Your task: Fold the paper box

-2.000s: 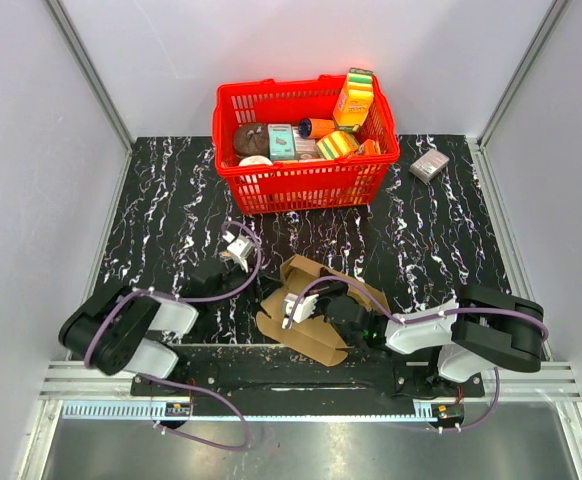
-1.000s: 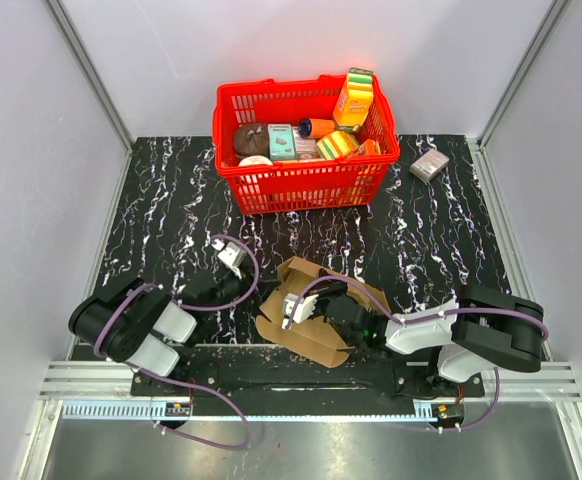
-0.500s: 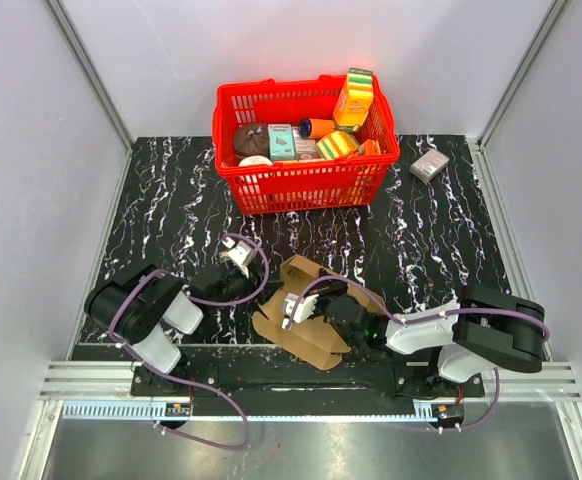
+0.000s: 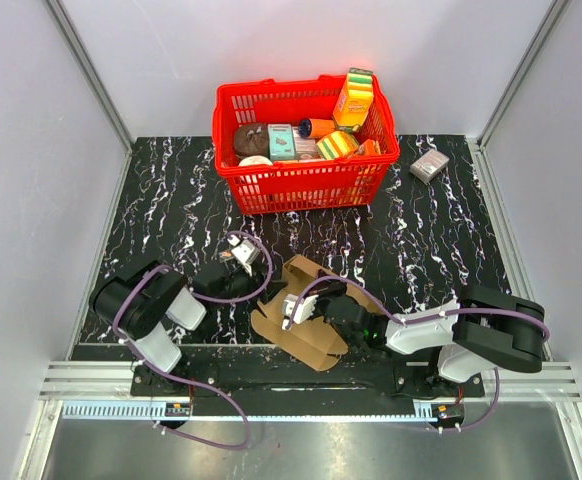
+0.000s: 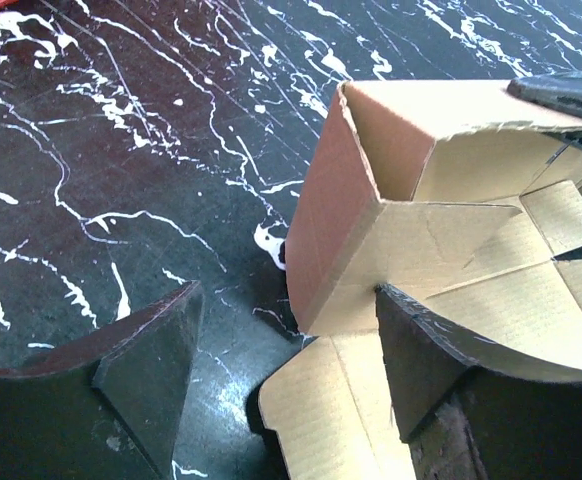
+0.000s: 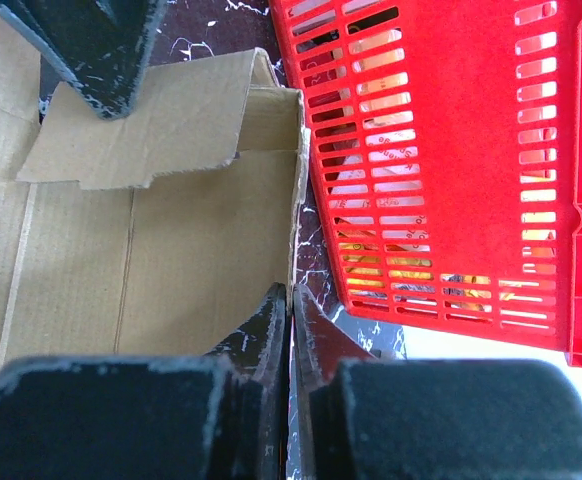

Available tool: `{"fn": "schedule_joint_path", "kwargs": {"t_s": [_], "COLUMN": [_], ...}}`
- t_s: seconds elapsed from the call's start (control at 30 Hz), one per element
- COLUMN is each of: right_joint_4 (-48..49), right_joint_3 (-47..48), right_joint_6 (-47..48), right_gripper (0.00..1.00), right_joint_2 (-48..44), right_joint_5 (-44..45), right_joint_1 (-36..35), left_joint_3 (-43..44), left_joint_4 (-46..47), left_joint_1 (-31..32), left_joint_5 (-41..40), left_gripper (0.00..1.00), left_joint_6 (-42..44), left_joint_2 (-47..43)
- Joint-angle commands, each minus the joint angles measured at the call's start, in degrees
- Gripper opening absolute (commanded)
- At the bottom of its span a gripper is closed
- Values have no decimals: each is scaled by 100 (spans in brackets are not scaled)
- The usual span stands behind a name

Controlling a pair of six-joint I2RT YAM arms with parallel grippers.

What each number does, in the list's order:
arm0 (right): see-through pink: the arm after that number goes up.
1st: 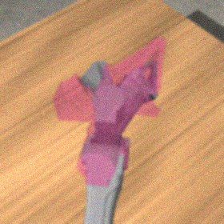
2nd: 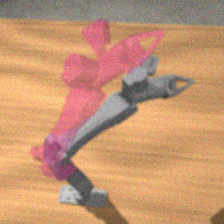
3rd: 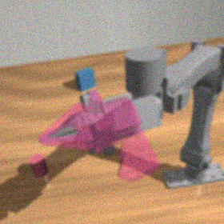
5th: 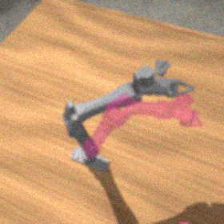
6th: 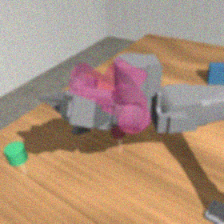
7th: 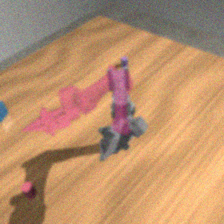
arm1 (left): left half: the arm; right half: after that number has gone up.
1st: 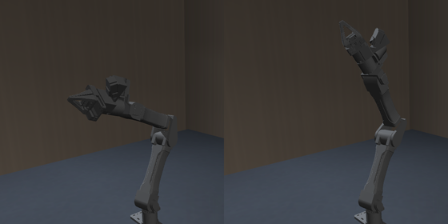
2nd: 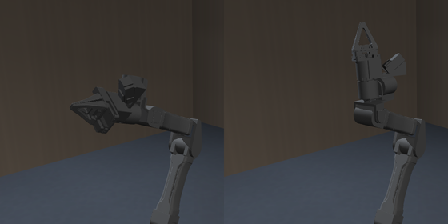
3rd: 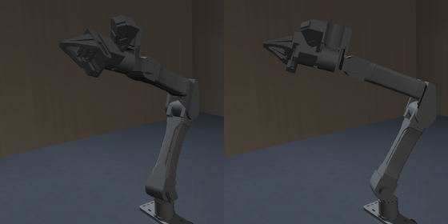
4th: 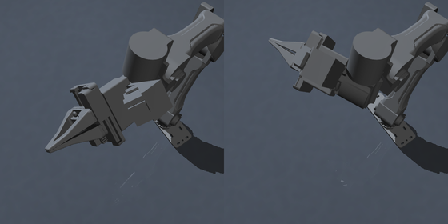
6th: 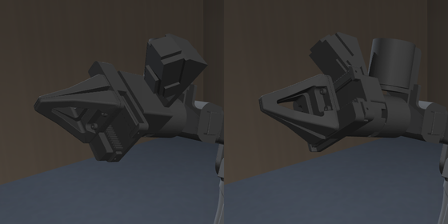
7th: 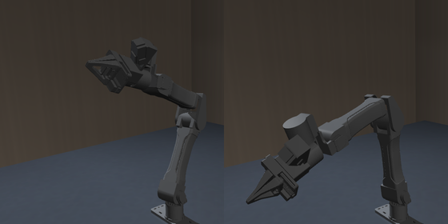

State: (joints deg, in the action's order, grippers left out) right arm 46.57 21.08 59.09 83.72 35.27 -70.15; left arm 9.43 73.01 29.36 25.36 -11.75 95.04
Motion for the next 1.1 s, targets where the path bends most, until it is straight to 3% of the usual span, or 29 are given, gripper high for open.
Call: {"fn": "schedule_joint_path", "kwargs": {"t_s": [0.0, 0.07, 0.13, 0.3, 0.67, 1.07], "right_joint_4": [2, -7, -16, -16, -156, -350], "right_joint_3": [19, 28, 28, 28, 37, 19], "right_joint_6": [-143, -152, -161, -187, -372, -609], "right_gripper": [11, 11, 11, 11, 12, 15], "right_joint_2": [-128, -119, -119, -119, -84, -207], "right_joint_5": [-81, -81, -81, -99, -204, -301], "right_joint_1": [-78, -69, -78, -69, -69, -122], "left_joint_3": [252, 331, 384, 480, 771, 815], "left_joint_4": [1163, 1145, 1075, 1048, 1233, 1461], "left_joint_1": [8, 8, 8, 8, 122, 403], "left_joint_5": [346, 381, 373, 355, 610, 162], "left_gripper": [74, 77, 89, 97, 99, 96], "left_joint_6": [164, 190, 234, 261, 103, 103], "left_joint_2": [93, 111, 137, 172, 479, 708]}}
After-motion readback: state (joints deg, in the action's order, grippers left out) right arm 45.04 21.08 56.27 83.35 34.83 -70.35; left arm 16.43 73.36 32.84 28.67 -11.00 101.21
